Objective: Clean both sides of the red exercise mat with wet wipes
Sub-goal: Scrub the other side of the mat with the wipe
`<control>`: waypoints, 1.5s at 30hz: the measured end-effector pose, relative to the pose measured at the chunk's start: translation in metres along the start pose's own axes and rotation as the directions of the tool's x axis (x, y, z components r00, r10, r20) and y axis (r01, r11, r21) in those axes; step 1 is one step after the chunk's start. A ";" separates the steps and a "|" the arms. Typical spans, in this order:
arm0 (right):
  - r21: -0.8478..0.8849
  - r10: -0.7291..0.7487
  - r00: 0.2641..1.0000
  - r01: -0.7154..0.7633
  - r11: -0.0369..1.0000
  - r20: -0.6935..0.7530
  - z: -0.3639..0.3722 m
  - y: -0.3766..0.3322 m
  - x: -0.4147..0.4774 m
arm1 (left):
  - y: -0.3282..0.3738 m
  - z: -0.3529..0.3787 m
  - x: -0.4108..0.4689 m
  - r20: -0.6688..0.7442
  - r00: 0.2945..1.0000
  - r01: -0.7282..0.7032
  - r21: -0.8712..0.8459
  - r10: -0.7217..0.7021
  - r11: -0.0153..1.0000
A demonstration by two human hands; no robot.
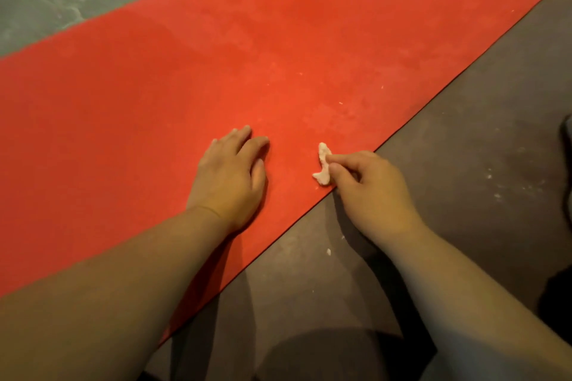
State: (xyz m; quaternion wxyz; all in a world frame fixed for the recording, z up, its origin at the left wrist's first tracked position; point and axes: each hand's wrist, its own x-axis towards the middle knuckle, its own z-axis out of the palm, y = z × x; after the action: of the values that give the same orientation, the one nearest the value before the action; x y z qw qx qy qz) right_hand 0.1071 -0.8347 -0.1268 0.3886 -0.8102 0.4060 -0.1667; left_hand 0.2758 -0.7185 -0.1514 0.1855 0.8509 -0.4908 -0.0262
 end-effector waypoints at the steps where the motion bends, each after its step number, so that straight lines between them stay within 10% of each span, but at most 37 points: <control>1: 0.040 0.022 0.998 -0.019 0.999 -0.055 -0.001 0.007 0.003 | 0.001 -0.001 -0.002 -0.015 0.998 -0.059 -0.008 0.059 0.998; 6: -0.003 0.021 0.950 -0.023 1.000 -0.312 0.004 0.022 0.028 | 0.035 0.003 0.005 0.107 0.904 -0.415 -0.015 0.414 0.910; 15: 0.078 0.075 0.922 -0.049 0.996 -0.379 0.008 0.020 0.031 | 0.028 -0.016 -0.005 0.133 0.827 -0.549 -0.023 0.546 0.836; 33: 0.031 0.098 0.927 -0.093 0.995 -0.363 0.014 0.020 0.033 | 0.090 -0.016 0.031 0.303 0.953 -0.014 0.065 -0.006 0.998; 45: 0.021 0.111 0.928 -0.111 0.994 -0.356 0.015 0.018 0.034 | 0.073 -0.011 0.022 0.273 0.962 0.027 -0.126 0.008 0.992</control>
State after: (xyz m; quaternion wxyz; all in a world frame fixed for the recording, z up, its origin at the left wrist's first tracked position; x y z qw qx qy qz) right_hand 0.1271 -0.8611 -0.1519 0.3178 -0.7421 0.5147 -0.2888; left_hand 0.2291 -0.7671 -0.1135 0.1704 0.8278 -0.5048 -0.1757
